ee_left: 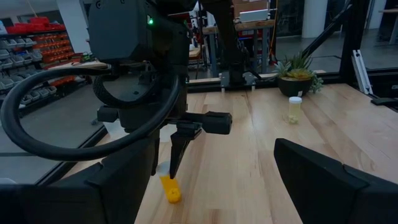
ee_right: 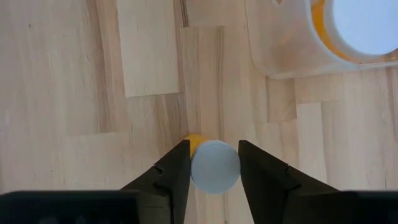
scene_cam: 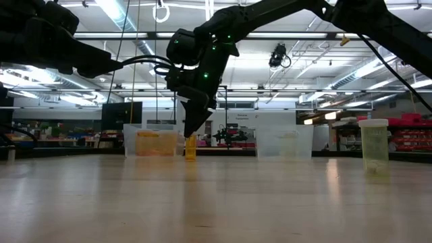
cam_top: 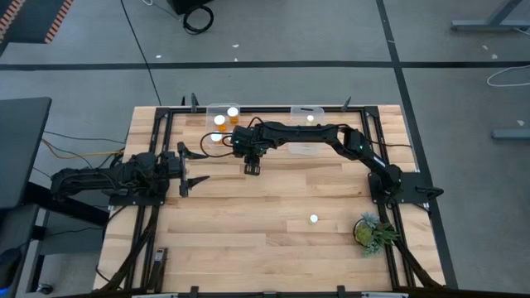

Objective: Pick and place medicine bottles into bin by pill shape (circle, oval)
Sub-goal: Put the small orange pill bottle into the right transparent bin

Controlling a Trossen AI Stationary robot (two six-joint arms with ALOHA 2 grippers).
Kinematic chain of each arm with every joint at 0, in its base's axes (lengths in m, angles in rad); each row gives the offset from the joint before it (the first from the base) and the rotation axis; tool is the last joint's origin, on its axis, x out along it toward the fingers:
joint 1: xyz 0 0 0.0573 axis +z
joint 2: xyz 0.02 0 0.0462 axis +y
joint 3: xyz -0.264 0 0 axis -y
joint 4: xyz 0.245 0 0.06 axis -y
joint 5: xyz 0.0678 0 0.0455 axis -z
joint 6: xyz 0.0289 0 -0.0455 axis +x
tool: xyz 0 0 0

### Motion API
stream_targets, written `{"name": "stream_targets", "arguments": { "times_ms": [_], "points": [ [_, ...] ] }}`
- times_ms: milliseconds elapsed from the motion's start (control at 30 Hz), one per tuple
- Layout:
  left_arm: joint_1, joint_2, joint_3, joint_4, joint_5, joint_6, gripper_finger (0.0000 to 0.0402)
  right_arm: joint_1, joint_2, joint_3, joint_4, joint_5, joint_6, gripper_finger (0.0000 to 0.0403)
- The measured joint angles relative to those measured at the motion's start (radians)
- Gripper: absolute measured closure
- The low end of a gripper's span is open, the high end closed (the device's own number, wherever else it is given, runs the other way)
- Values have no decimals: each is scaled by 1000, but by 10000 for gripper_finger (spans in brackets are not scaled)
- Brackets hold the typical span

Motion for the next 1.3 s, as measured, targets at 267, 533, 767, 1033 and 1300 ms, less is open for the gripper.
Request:
{"name": "stream_targets", "arguments": {
  "times_ms": [267, 533, 767, 1033, 1300],
  "points": [
    [0, 0, 0, 0, 0, 0, 60, 0, 0, 0, 0, 0, 0, 268],
    [0, 0, 0, 0, 0, 0, 60, 0, -1, 0, -8, 0, -10, 268],
    [0, 0, 0, 0, 0, 0, 60, 0, -2, 0, -32, 0, -15, 269],
    [0, 0, 0, 1, 0, 0, 60, -1, -13, 5, -51, 11, -16, 269],
    [0, 0, 0, 0, 0, 0, 60, -1, -40, 21, -85, 39, -15, 269]
  ]
}}
